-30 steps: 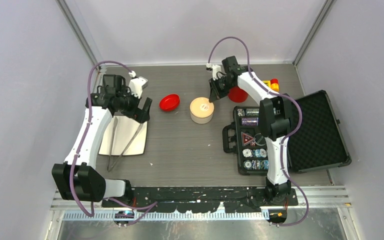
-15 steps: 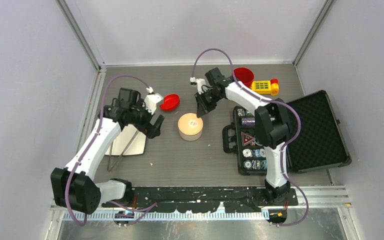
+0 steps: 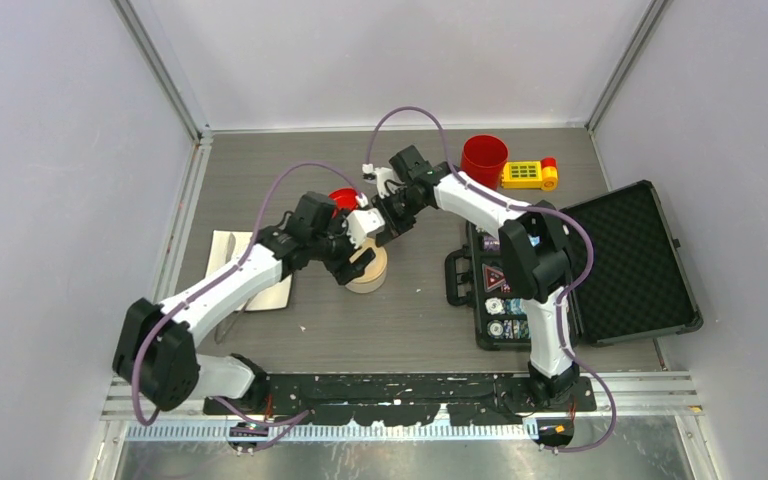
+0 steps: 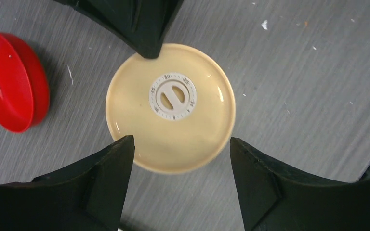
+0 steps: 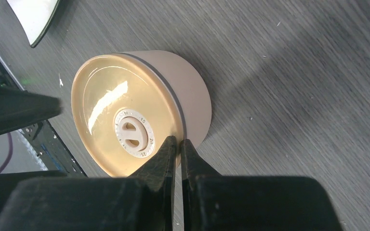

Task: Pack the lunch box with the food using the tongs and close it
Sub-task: Move the packing box to the center of the board.

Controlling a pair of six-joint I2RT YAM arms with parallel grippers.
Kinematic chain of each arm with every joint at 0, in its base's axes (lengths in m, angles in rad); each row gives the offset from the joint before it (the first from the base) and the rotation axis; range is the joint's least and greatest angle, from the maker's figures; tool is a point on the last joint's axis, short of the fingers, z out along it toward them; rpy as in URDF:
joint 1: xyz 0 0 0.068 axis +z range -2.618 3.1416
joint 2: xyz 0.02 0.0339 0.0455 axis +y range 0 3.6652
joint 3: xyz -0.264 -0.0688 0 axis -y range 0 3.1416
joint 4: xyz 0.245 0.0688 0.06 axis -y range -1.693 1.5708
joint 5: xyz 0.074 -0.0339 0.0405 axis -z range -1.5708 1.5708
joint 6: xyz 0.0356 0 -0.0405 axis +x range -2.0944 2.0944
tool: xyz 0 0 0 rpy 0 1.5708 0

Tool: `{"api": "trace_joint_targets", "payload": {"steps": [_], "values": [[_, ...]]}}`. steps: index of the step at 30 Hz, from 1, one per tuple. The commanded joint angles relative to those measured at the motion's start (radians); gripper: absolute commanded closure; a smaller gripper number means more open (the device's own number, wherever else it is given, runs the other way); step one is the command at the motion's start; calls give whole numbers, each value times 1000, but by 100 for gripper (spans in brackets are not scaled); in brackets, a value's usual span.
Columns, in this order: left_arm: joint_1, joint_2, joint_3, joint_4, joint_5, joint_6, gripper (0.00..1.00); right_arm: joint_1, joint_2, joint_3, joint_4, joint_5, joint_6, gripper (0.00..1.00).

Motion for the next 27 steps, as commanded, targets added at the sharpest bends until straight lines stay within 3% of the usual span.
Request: {"api": "trace_joint_targets", "payload": {"steps": [1,10,20,27], "values": [[-5,95,17,150,-55,-6,27,1,-32,-5,20,-24,39,96],[15,134,-12,12,-91,132,30,14,-8,2,68,-67,86,96],[181,-57,-69,-222,-26,229,33,94,63,72,148,-112,135,96],[220,-206,-97,-320,-3,206,32,147,109,143,197,-124,183,91]]}}
